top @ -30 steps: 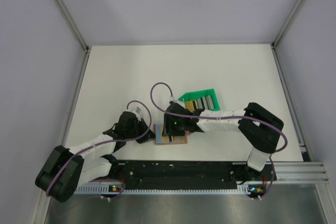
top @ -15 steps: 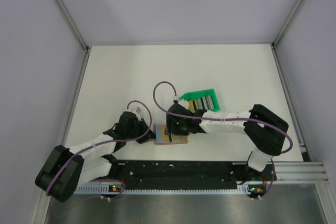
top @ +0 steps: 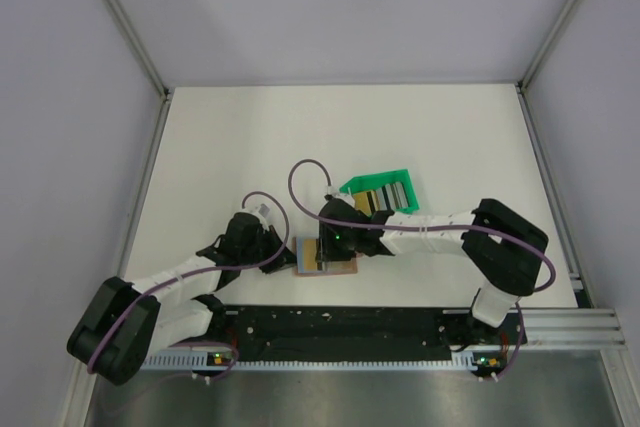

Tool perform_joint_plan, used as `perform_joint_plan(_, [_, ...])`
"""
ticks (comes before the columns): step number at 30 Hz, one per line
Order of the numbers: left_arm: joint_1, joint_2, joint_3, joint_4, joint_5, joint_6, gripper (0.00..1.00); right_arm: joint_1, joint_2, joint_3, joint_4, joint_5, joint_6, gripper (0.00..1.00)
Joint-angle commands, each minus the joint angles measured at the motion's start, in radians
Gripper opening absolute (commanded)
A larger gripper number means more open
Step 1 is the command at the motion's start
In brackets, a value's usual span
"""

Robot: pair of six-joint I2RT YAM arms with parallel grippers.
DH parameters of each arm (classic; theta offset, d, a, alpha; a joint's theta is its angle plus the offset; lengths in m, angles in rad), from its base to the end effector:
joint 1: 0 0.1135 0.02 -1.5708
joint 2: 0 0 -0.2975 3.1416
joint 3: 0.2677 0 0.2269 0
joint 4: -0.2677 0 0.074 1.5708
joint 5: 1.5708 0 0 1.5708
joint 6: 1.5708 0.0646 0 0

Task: Put the credit cards into the card holder
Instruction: Insert the credit card into the card slot.

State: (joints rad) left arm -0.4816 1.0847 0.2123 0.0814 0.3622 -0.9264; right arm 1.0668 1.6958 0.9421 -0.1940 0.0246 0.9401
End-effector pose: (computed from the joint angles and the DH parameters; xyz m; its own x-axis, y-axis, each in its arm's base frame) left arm 0.1331 -0.0954 0.1520 -0.9014 -0.3724 -0.2210 -0.1110 0.6918 -0.7135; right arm 0.1649 0.2957 0.1902 -0.9327 -0.0193 -0.3603 -0.1954 0.8664 0.4595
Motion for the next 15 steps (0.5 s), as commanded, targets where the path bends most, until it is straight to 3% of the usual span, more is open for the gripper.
perform_joint_plan(1, [0.0,0.017,-0.022,-0.032,-0.039,0.015,0.0,0.007,-0.021,-0.011,0.082,-0.02,-0.029,0.28])
perform_joint_plan(15, [-0.002,0.017,-0.024,-0.031,-0.037,0.015,0.0,0.007,-0.059,-0.058,0.148,0.06,-0.041,0.27])
